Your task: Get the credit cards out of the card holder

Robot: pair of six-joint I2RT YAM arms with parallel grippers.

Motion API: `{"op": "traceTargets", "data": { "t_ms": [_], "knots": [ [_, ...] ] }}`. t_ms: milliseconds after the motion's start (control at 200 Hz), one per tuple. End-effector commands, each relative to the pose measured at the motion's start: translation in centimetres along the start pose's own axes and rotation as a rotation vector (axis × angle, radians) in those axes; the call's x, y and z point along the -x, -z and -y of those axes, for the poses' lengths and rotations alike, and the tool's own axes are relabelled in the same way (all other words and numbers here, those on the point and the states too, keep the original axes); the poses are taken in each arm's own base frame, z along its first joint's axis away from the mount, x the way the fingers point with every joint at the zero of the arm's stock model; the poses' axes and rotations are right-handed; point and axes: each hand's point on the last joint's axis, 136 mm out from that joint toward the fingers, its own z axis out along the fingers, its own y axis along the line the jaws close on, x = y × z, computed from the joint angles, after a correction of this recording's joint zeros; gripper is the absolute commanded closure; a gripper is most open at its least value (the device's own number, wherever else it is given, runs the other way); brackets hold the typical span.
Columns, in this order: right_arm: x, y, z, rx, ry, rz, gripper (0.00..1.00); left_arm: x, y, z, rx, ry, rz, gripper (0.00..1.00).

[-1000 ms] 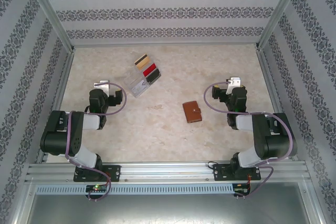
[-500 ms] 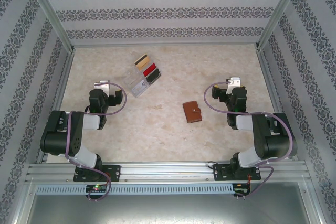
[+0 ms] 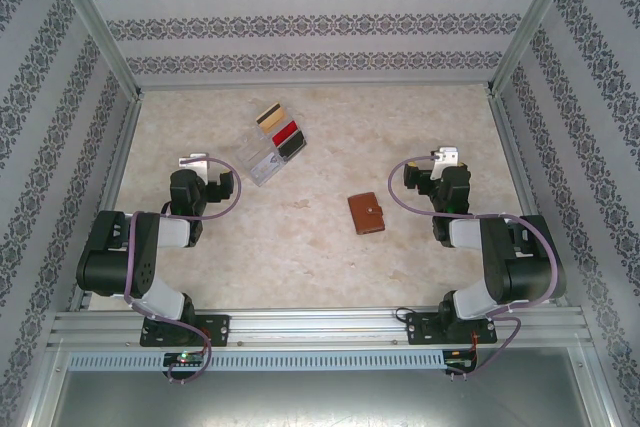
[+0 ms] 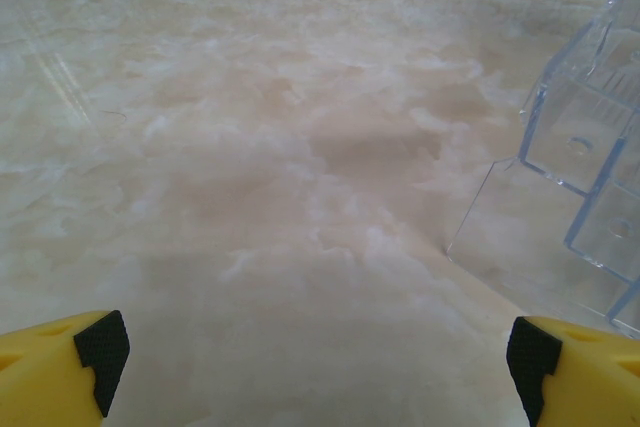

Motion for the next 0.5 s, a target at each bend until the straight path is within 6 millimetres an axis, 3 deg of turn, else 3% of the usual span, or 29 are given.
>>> {"op": "traceTargets", "data": {
  "t_ms": [0, 310, 500],
  "knots": [
    [0.7, -0.1, 0.0, 0.015, -0.013, 0.027, 0.02, 0.9, -0.1, 0.1, -0.011, -0.017, 0.031, 0.01],
    [4.4, 2.3, 0.2, -0.015, -0.011, 0.021, 0.02, 4.2, 3.7, -2.4, 0.125, 0.047, 0.028, 0.01],
    [7.6, 4.1, 0.7, -0.058, -0.163, 0.015, 0.02, 6.7, 6.8, -3.2, 0.174, 0.193, 0.008, 0.01]
  ]
}}
